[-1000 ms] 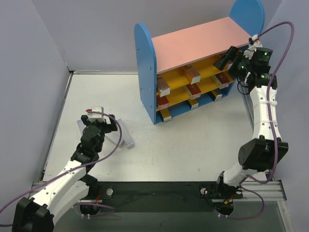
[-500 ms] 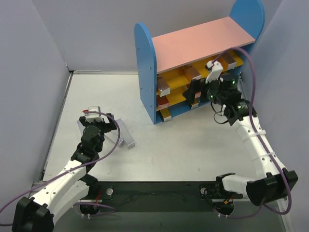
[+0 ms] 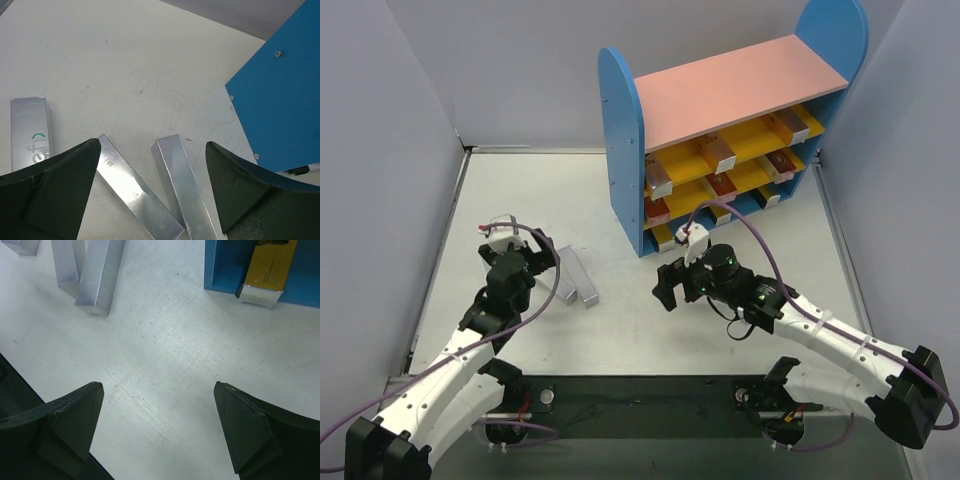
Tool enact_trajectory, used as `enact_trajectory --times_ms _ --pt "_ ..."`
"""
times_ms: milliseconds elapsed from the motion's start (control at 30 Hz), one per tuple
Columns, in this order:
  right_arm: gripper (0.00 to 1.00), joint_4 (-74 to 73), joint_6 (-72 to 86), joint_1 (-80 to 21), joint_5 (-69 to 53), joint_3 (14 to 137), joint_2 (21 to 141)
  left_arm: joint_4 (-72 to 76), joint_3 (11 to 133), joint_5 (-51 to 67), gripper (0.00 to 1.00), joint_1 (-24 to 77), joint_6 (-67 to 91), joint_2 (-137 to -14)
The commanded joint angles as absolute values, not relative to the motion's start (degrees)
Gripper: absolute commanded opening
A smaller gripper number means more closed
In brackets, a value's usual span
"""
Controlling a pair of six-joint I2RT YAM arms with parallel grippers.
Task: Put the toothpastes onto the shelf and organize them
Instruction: Pick up the toothpaste from the center of the board.
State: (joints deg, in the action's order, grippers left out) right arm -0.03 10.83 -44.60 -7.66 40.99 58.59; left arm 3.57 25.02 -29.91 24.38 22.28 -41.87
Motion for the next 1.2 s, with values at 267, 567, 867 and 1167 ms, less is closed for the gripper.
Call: enact_trajectory --times_ms 267,567,867,1167 --pt "0.99 7.3 16.3 -52.7 3.3 33.8 53.0 -15.5 42.0 -26.9 0.97 24.1 37.2 -58.8" --pt "0.99 7.6 17.5 -53.7 4.0 30.1 49.9 -24.5 47.4 -30.2 0.97 14.7 38.3 -67.0" --pt "0.99 6.5 18.4 -53.7 3.3 26.8 46.1 -20.0 48.8 -30.9 0.97 -1.9 33.9 -73.7" --pt "0.99 3.0 18.2 -53.6 4.0 24.4 41.5 -21.6 60.7 -24.8 0.93 -8.0 26.2 -90.2"
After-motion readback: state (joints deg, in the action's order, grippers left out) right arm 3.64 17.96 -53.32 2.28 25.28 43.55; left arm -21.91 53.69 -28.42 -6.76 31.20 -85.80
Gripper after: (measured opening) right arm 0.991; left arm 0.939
